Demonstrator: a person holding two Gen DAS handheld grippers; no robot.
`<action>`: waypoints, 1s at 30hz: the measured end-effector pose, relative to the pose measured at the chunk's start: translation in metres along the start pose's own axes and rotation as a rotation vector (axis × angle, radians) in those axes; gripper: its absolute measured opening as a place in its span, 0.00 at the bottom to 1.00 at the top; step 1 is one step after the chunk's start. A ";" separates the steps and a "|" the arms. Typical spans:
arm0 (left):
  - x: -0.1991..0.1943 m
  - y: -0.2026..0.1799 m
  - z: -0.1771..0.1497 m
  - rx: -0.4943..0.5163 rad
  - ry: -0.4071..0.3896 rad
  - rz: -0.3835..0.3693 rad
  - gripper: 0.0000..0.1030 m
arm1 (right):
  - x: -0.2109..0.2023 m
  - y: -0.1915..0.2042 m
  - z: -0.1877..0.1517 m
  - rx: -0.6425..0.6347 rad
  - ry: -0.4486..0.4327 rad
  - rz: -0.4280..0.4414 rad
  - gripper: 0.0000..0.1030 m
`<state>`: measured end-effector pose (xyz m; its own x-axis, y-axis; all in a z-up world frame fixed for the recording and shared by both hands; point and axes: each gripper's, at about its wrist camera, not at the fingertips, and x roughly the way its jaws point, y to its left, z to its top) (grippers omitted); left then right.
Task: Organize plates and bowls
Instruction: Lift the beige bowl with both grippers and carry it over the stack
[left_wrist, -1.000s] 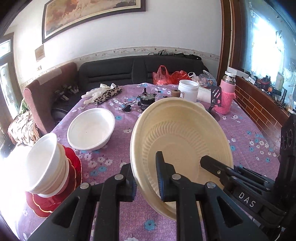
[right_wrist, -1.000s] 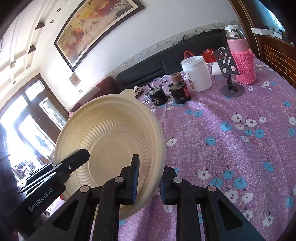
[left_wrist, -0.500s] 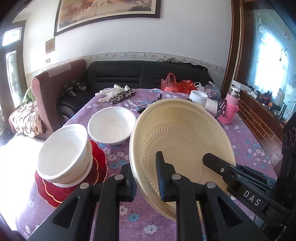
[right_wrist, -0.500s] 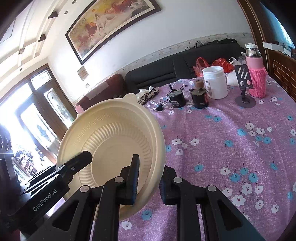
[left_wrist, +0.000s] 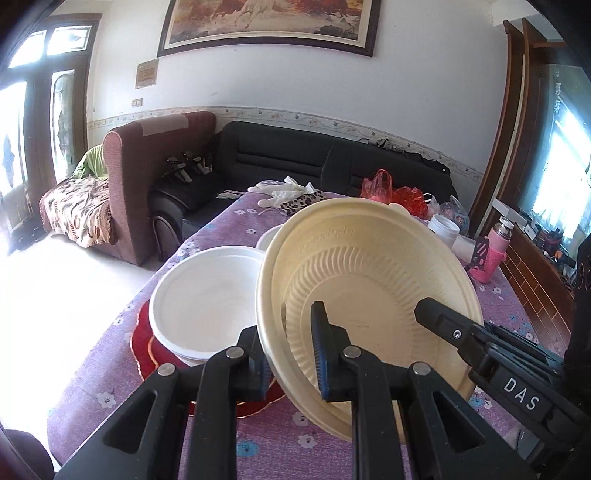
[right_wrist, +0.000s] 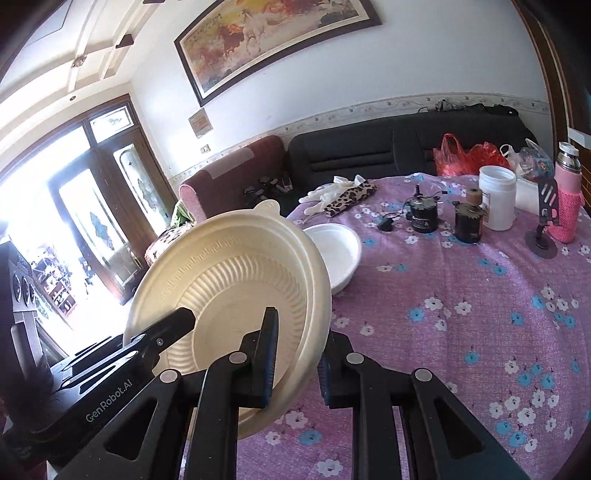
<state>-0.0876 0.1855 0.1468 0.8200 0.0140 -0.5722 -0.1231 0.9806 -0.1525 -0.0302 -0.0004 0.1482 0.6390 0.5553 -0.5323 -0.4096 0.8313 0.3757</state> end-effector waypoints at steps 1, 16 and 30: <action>0.000 0.006 0.002 -0.008 -0.003 0.007 0.16 | 0.004 0.006 0.002 -0.010 0.002 0.003 0.21; 0.008 0.087 0.026 -0.087 -0.010 0.123 0.16 | 0.077 0.080 0.030 -0.111 0.083 0.051 0.21; 0.068 0.117 0.022 -0.094 0.109 0.176 0.16 | 0.139 0.084 0.019 -0.127 0.183 0.003 0.21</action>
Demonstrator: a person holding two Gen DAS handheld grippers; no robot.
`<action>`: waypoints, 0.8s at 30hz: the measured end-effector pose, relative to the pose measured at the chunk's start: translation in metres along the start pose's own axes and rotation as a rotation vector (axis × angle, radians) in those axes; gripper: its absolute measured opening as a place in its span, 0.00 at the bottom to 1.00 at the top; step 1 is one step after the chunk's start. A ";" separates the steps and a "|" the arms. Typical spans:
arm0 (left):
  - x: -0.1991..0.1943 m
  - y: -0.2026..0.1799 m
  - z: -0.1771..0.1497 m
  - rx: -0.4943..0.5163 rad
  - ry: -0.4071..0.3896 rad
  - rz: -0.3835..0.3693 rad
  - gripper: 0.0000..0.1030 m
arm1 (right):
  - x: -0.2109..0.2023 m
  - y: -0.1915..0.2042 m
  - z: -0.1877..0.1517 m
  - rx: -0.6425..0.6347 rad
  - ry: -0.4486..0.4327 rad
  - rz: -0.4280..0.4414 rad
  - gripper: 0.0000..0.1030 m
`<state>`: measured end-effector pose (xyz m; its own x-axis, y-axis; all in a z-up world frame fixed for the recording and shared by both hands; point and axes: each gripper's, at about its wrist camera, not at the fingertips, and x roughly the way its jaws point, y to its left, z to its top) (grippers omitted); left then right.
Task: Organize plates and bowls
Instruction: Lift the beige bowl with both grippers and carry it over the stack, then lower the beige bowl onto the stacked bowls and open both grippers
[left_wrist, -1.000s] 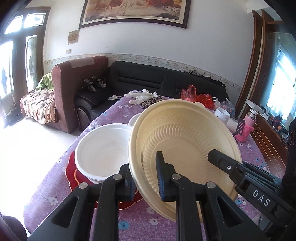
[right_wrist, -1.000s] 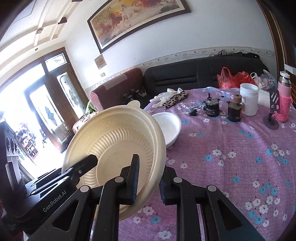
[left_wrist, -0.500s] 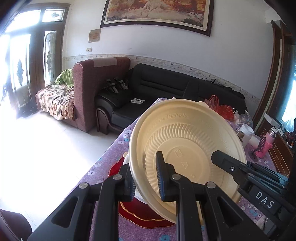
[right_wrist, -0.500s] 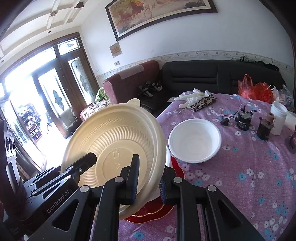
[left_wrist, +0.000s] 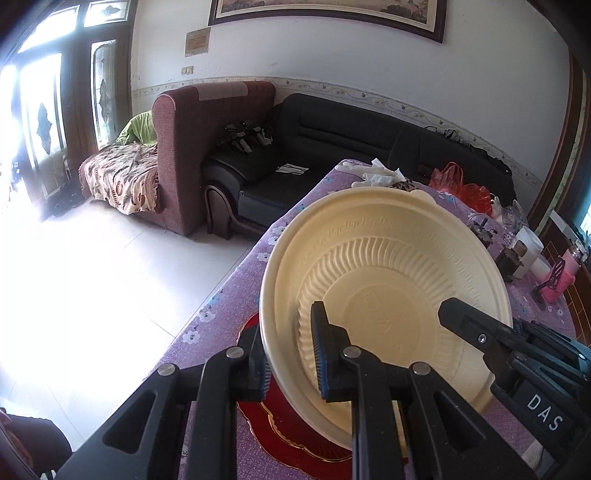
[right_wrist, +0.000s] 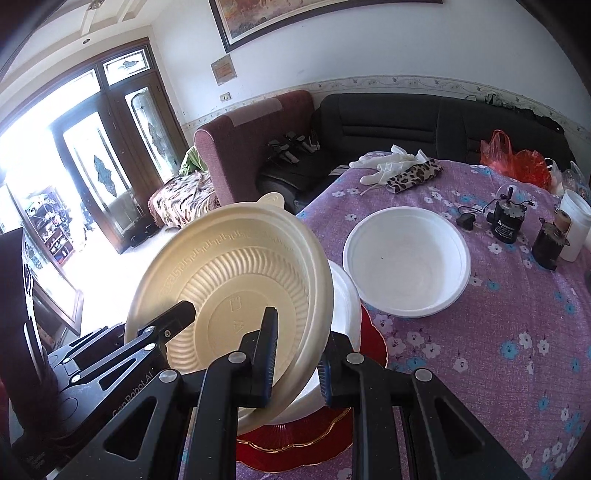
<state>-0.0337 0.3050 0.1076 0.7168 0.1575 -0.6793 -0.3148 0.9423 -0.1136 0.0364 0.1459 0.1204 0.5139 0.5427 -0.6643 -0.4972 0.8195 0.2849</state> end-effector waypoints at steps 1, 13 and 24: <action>0.003 0.001 0.000 0.000 0.005 0.004 0.16 | 0.003 0.001 0.000 -0.003 0.005 -0.003 0.21; 0.009 0.010 -0.002 -0.011 -0.017 0.079 0.55 | 0.026 0.011 -0.007 -0.068 -0.008 -0.090 0.22; -0.020 0.015 -0.001 -0.031 -0.090 0.099 0.69 | 0.016 0.006 -0.006 -0.036 -0.082 -0.079 0.61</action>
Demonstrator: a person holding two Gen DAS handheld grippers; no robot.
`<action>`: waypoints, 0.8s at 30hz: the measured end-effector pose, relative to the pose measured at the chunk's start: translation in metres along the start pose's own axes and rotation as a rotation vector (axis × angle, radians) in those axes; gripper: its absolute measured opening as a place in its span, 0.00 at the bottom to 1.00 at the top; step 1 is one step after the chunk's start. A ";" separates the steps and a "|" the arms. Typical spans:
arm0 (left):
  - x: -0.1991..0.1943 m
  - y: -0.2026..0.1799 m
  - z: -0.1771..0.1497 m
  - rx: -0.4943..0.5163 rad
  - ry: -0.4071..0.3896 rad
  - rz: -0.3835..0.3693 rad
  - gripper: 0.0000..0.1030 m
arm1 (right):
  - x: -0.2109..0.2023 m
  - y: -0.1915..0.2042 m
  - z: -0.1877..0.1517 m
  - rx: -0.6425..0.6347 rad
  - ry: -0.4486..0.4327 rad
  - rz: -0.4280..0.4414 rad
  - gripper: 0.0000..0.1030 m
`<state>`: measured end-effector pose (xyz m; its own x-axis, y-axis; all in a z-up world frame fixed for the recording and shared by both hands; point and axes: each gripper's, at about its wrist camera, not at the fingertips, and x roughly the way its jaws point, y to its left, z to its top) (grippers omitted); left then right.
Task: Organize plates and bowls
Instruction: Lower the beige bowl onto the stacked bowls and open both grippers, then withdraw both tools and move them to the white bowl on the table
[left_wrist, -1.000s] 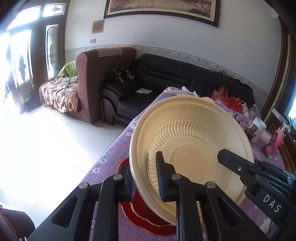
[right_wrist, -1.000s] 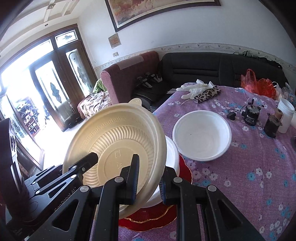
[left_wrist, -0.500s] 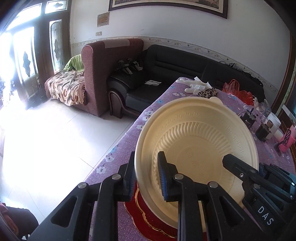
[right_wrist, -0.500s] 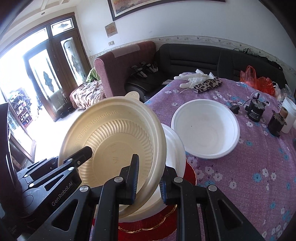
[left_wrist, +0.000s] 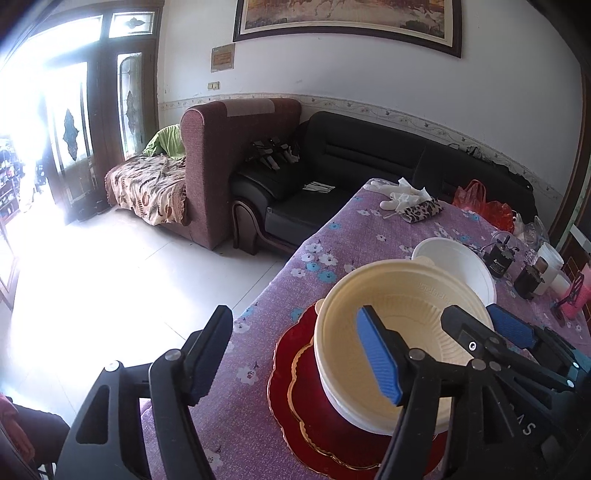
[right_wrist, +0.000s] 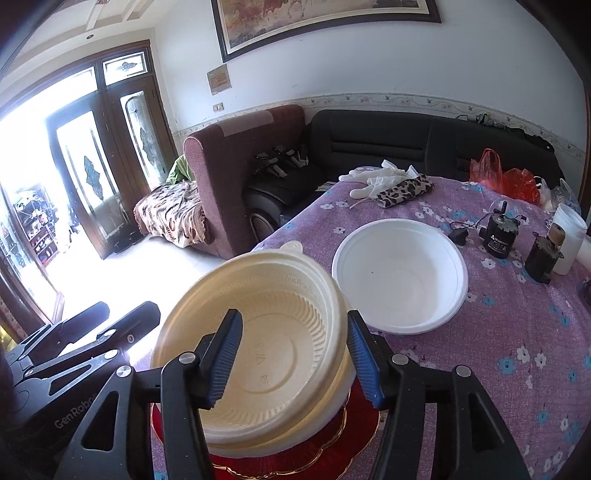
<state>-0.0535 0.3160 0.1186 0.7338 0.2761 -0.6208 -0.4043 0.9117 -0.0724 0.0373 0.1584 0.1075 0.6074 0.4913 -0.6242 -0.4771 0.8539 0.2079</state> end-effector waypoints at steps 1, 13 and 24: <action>-0.003 0.000 0.000 0.000 -0.007 0.002 0.69 | -0.002 0.000 0.000 0.001 -0.007 -0.003 0.62; -0.036 -0.005 -0.002 0.007 -0.059 0.017 0.84 | -0.040 -0.024 0.000 0.068 -0.077 -0.003 0.67; -0.068 -0.028 0.010 0.043 -0.059 -0.191 0.86 | -0.084 -0.081 -0.010 0.158 -0.121 -0.063 0.70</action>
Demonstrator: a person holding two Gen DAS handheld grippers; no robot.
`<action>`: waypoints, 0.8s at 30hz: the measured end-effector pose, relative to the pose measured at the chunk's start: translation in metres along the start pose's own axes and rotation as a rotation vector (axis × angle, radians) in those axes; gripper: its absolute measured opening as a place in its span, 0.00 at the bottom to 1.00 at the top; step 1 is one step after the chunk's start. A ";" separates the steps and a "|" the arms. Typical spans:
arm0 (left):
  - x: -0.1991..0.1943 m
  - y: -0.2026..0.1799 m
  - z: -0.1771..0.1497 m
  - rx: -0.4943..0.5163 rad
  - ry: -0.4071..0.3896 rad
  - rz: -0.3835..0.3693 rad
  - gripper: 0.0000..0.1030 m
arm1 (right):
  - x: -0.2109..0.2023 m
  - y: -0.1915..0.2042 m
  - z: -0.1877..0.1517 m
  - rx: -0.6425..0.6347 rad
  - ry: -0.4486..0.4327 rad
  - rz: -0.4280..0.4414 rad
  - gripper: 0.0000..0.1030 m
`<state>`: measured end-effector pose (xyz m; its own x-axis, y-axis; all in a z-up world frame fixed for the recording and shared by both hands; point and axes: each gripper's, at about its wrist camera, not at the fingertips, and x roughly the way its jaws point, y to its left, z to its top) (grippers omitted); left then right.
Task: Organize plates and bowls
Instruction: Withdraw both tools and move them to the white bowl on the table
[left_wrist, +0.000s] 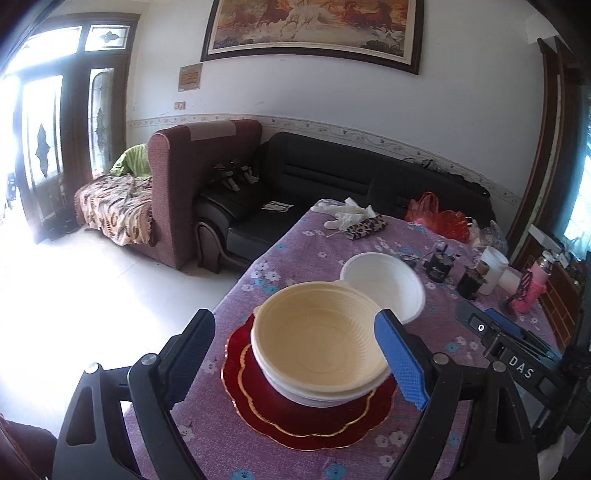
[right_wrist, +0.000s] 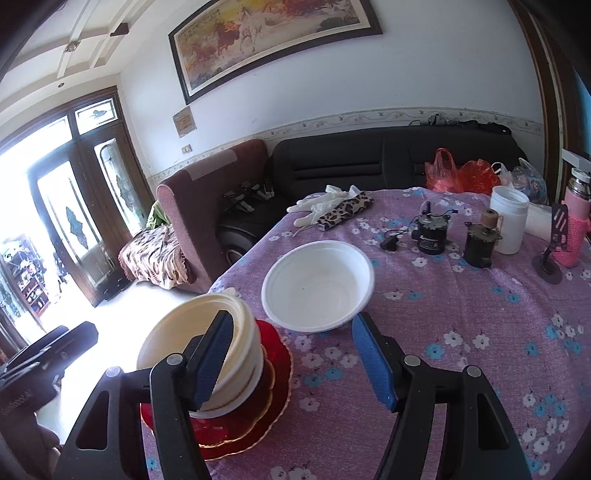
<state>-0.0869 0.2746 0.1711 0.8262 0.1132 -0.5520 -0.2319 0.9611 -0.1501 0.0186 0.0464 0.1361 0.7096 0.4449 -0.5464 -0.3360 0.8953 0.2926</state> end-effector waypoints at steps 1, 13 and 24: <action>-0.001 -0.002 0.005 0.000 0.006 -0.035 0.86 | -0.003 -0.008 0.002 0.011 -0.006 -0.013 0.70; 0.034 -0.007 0.035 -0.129 0.144 -0.213 0.90 | 0.033 -0.091 0.009 0.199 0.099 -0.049 0.74; 0.068 -0.007 0.022 -0.140 0.194 -0.192 0.90 | 0.140 -0.087 0.010 0.298 0.254 -0.014 0.74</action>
<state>-0.0178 0.2812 0.1527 0.7516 -0.1302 -0.6467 -0.1609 0.9146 -0.3711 0.1528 0.0300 0.0418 0.5245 0.4575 -0.7181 -0.1057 0.8719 0.4782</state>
